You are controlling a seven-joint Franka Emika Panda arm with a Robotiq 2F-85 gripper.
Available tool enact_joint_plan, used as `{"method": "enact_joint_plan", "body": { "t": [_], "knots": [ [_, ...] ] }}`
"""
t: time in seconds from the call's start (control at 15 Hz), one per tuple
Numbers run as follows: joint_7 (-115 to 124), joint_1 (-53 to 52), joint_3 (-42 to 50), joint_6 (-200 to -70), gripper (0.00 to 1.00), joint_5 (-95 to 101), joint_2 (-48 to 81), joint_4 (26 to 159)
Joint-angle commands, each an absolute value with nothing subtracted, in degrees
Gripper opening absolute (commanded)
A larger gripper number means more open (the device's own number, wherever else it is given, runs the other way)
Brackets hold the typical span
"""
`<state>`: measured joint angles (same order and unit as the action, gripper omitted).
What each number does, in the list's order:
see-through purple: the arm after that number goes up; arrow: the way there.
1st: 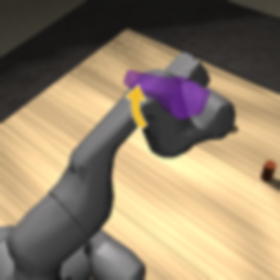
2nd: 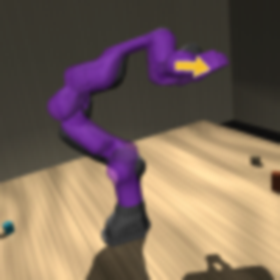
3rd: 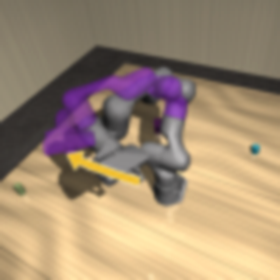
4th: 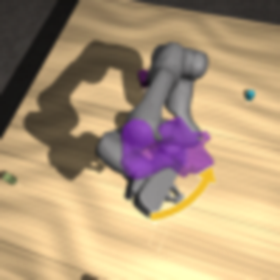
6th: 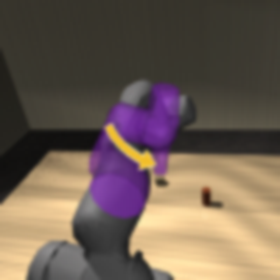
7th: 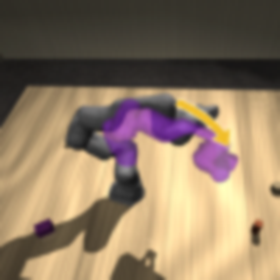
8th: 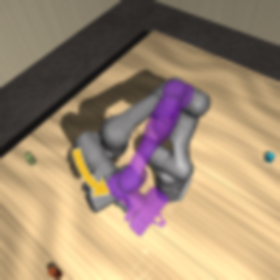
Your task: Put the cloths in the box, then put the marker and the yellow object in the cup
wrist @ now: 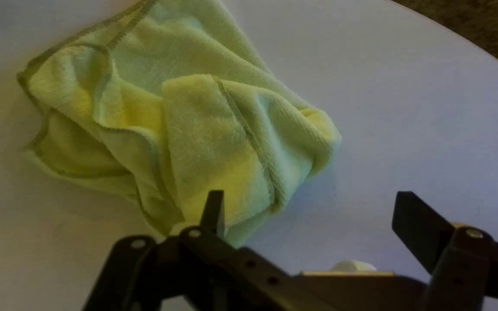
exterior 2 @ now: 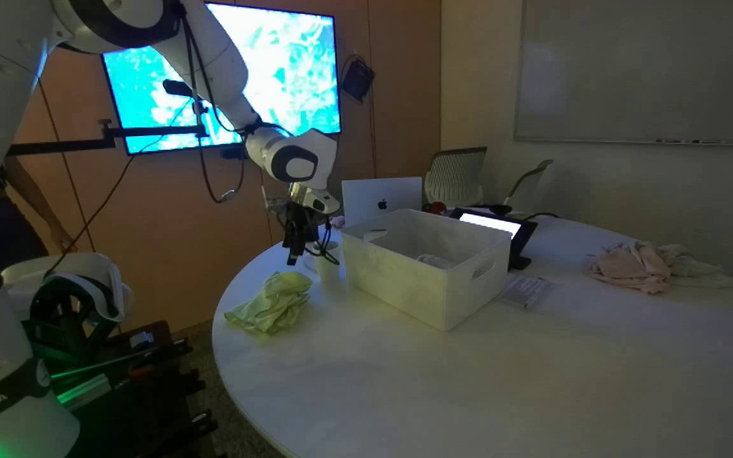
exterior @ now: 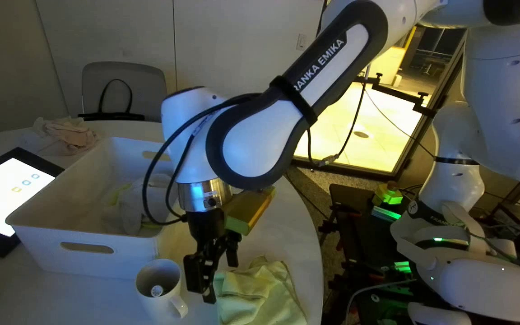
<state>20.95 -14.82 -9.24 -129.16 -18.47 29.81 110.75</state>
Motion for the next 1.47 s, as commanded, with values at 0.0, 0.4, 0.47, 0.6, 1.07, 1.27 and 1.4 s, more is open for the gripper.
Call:
{"method": "enact_joint_plan", "body": {
  "t": [0.0, 0.4, 0.47, 0.6, 1.07, 1.27, 1.4],
  "knots": [
    [14.47, -11.1, -12.52, -136.24, 1.0, -27.24, 28.99, 116.9],
    [10.31, -8.73, -13.05, -138.91, 1.0, -32.35, 28.46, 121.95],
    [10.11, -8.56, -12.98, -138.28, 1.0, -31.94, 28.76, 121.75],
    [9.9, -8.52, -12.89, -137.48, 1.0, -31.26, 29.85, 120.7],
    [9.69, -9.13, -12.66, -135.98, 1.0, -29.56, 31.93, 117.98],
    [11.13, -9.29, -12.3, -134.49, 0.97, -29.48, 33.09, 117.07],
    [12.12, -9.57, -12.01, -133.54, 0.72, -29.26, 33.88, 116.35]
  ]
}}
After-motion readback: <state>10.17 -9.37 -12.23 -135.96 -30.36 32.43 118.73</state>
